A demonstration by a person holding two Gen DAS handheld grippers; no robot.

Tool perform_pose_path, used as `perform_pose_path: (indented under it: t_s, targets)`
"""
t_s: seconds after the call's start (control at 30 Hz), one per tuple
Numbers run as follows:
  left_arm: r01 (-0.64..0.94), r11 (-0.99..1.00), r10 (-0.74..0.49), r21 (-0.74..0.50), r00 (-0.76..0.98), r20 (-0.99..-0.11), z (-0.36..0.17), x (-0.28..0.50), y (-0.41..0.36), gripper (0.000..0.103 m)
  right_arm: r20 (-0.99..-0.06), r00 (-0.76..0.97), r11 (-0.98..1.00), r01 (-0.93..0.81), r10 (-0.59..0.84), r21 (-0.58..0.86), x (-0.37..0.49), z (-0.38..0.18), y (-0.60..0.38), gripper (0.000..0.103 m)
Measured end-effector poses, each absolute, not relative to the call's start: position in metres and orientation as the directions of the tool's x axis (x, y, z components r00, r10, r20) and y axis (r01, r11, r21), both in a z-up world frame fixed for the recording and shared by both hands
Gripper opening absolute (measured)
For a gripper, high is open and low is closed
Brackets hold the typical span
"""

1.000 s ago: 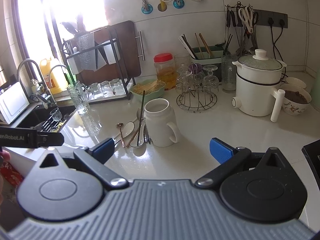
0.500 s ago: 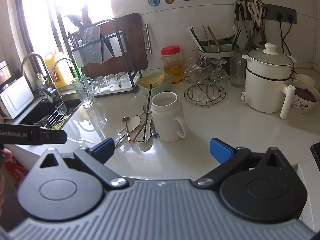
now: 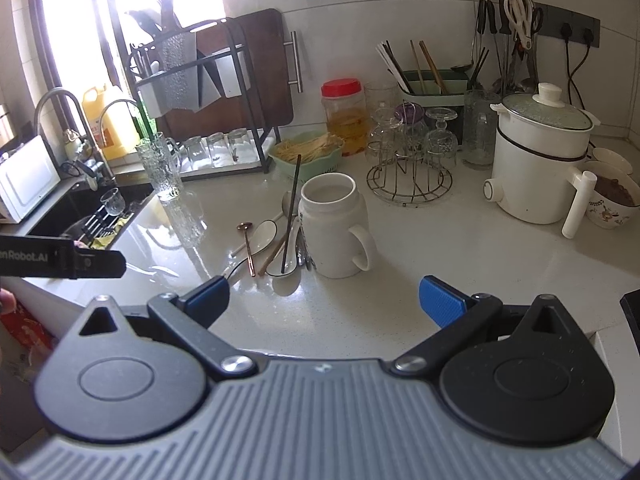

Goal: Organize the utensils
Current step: 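Move both tools toward the utensils and the white ceramic jar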

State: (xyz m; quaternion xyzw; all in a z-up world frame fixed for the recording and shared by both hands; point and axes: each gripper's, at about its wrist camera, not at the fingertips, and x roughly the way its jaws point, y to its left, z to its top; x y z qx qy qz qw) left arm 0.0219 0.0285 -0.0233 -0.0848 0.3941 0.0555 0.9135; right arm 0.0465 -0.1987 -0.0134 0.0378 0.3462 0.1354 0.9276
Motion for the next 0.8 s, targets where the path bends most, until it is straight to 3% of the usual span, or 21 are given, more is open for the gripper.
perform_pose_path:
  t_s: [0.8]
  targets:
    - [-0.209, 0.974, 0.065, -0.090, 0.634, -0.771, -0.039, 0.046, 0.021, 0.100, -0.711, 0.645, 0.957, -0.240, 0.281, 0.161, 0.074, -0.034, -0.197, 0.103]
